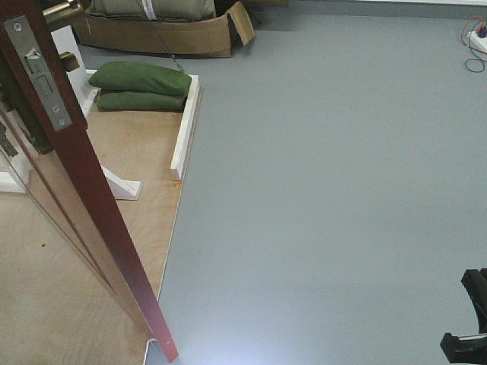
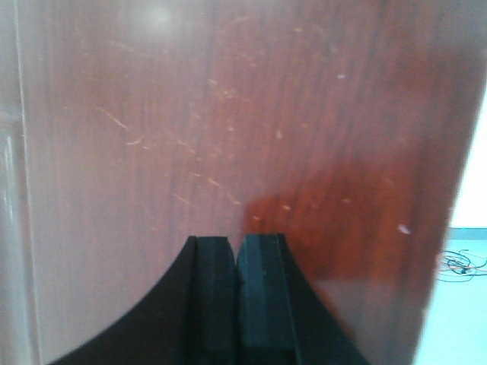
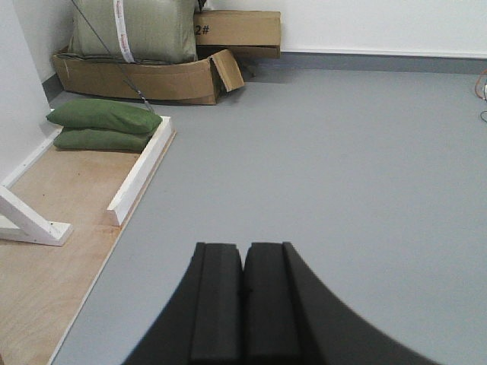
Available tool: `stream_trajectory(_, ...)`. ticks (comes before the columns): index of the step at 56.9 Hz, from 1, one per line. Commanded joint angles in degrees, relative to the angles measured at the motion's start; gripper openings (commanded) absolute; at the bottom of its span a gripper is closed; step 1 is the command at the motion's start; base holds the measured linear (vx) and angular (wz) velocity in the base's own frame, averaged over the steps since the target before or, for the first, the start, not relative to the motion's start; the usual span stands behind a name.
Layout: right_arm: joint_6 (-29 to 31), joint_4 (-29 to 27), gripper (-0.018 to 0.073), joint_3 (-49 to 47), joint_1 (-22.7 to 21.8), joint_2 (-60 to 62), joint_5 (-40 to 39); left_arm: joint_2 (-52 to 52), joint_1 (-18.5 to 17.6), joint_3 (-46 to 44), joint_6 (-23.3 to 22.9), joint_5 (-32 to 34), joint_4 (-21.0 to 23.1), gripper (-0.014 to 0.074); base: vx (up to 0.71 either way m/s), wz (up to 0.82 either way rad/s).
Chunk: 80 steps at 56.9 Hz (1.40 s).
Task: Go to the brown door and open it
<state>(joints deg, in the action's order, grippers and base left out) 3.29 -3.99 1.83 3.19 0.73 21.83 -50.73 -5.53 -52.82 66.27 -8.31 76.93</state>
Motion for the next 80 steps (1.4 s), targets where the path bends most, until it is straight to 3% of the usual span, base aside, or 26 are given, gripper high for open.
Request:
stream_trajectory(1,0.5,0.2,0.0000,0.2,-0.1,0.3,-4.6,0.1,-0.2,-1.9,-0.2,0.5,1.2,-0.0003,0.04,0.01)
stream_trajectory(80,0.5,0.2,0.0000,0.2,-0.1,0.3,-4.4,0.1,-0.2,-1.9,-0.2,0.5,1.2,-0.0003,0.14,-0.05)
